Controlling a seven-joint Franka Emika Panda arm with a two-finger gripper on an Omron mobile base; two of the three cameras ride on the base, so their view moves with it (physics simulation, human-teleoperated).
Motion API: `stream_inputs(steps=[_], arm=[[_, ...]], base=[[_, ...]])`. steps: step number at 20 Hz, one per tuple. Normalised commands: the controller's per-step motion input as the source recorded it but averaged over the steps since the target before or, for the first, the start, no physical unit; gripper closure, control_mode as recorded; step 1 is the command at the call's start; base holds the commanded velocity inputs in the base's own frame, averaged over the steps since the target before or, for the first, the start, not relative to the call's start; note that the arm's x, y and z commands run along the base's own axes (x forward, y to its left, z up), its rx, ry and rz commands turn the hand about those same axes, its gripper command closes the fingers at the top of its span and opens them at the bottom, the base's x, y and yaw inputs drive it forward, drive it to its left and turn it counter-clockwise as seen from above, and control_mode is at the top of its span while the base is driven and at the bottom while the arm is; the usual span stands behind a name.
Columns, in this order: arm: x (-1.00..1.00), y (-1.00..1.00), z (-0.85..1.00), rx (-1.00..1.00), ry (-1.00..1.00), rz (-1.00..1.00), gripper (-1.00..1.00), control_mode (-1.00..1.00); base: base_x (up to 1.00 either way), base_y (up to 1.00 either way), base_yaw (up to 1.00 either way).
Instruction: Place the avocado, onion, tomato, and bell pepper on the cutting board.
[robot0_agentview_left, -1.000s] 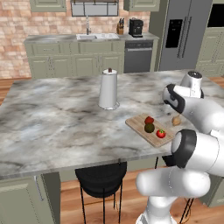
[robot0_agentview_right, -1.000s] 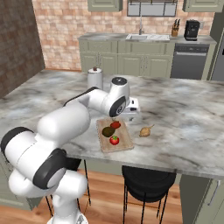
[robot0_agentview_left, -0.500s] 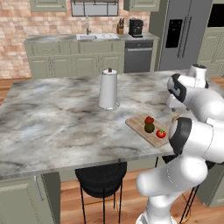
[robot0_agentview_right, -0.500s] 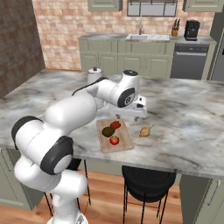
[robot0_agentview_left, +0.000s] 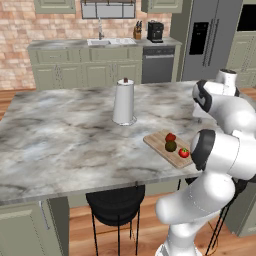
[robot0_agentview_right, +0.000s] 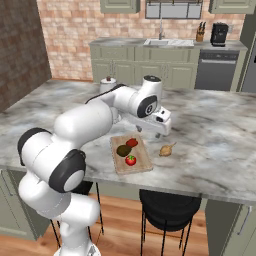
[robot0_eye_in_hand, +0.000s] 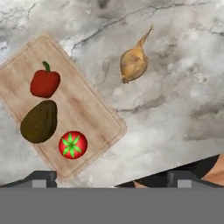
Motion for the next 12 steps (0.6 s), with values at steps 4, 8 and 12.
stream_inputs(steps=[4, 8, 12], arm=[[-0.01, 0.00, -0.01, 0.00, 0.00, -0.40, -1.00, -1.00], [0.00, 0.00, -0.14, 0.00, -0.01, -0.35, -1.00, -1.00], [0.00, 0.00, -0.23, 0.00, 0.00, -0.26, -1.00, -1.00]], base=[[0.00, 0.00, 0.00], [0.00, 0.00, 0.00], [0.00, 0.00, 0.00]])
